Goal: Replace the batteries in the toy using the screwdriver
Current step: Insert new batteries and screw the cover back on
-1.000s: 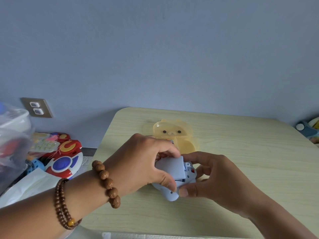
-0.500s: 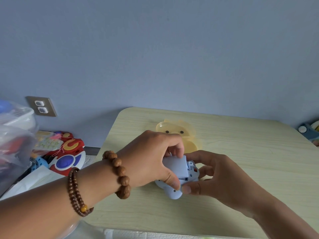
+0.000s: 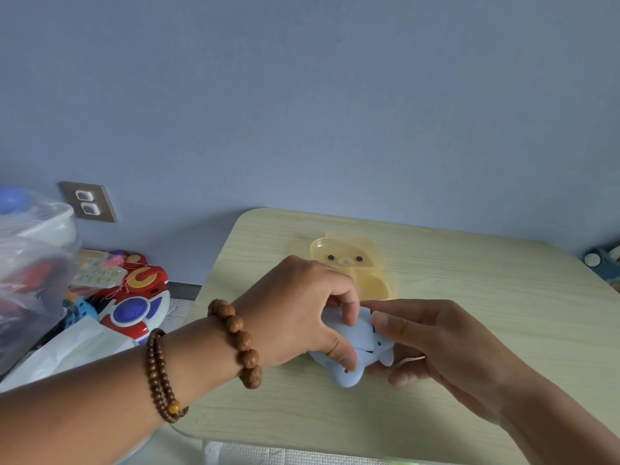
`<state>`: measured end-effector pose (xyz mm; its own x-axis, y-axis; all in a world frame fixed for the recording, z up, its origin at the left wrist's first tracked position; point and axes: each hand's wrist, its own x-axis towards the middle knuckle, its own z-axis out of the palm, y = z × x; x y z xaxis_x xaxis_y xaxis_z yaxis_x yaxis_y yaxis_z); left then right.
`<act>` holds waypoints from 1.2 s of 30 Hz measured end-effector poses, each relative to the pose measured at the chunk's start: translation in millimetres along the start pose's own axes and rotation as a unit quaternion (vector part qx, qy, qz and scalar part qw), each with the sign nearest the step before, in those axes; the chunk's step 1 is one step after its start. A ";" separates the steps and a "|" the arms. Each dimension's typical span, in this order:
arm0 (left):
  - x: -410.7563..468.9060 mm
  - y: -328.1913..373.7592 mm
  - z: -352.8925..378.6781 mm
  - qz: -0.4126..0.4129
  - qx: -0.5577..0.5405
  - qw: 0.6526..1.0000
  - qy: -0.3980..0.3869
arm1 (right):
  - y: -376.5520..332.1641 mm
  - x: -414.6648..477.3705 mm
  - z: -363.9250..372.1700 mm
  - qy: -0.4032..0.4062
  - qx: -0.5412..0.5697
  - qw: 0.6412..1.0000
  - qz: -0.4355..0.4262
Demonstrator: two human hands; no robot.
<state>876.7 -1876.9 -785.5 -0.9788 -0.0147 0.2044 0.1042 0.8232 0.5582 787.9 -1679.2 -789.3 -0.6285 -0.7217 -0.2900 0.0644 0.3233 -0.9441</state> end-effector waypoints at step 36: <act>-18.5 -10.8 25.9 0.084 -0.021 0.995 0.057 | 66.2 -32.9 -24.1 0.392 -0.481 0.782 -0.053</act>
<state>889.1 -1870.8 -816.1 -0.9206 0.0545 0.3867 0.2742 0.7952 0.5408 794.1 -1619.3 -838.4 -0.8971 -0.3010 0.3234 -0.3971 0.8701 -0.2918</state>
